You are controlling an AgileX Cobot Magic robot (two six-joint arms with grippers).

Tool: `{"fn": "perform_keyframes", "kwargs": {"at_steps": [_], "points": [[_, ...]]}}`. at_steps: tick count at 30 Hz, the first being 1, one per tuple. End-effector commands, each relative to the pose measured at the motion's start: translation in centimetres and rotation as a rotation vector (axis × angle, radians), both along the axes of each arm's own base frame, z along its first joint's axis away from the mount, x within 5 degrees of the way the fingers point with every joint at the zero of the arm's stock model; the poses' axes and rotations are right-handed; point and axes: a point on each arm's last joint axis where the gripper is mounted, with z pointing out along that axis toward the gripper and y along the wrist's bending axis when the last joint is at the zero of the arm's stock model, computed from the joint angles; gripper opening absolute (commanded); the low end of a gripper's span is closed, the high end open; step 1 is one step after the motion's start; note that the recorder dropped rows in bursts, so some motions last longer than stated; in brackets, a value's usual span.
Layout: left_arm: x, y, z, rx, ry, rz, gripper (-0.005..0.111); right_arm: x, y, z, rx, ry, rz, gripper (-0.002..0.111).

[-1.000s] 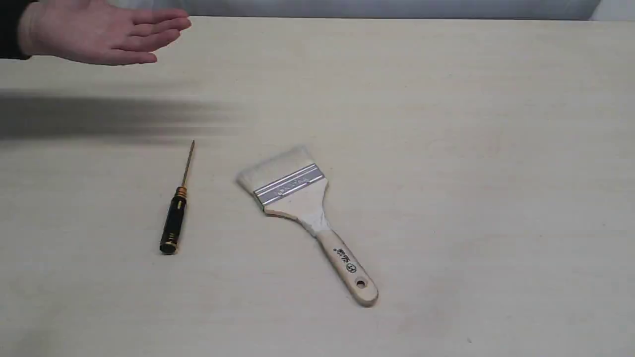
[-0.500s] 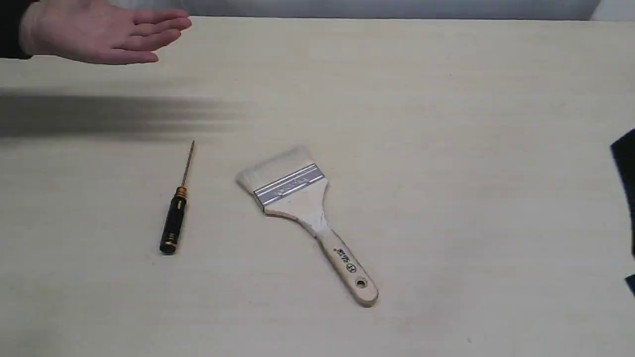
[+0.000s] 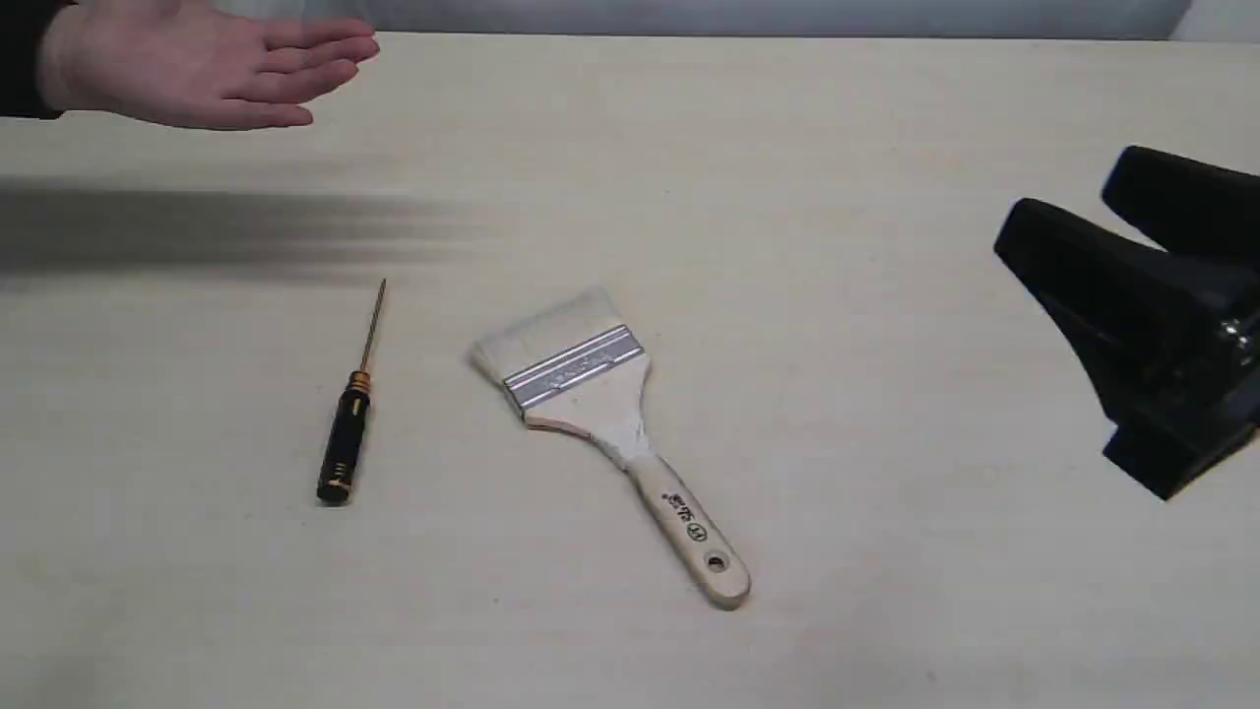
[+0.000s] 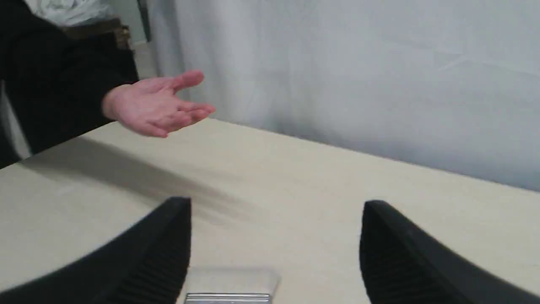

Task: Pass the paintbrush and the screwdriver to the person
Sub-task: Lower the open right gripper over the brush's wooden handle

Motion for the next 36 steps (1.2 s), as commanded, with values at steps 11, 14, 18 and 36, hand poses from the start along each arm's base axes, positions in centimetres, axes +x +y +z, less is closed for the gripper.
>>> {"fn": "perform_keyframes", "kwargs": {"at_steps": [11, 14, 18, 36], "points": [[0.0, -0.1, 0.1, -0.002, -0.014, -0.009, 0.000, 4.0, 1.4, 1.5, -0.040, 0.199, 0.186, 0.061], [0.0, -0.1, 0.1, -0.002, -0.014, -0.009, 0.000, 4.4, 1.7, 1.9, -0.046, 0.201, 0.204, 0.061], [0.0, -0.1, 0.1, -0.002, -0.014, -0.009, 0.000, 4.9, 2.9, 1.7, -0.119, 0.204, 0.194, 0.061], [0.0, -0.1, 0.0, -0.005, -0.012, -0.009, 0.000, 9.1, 11.6, -4.1, -0.324, 0.455, 0.248, 0.060]]}}
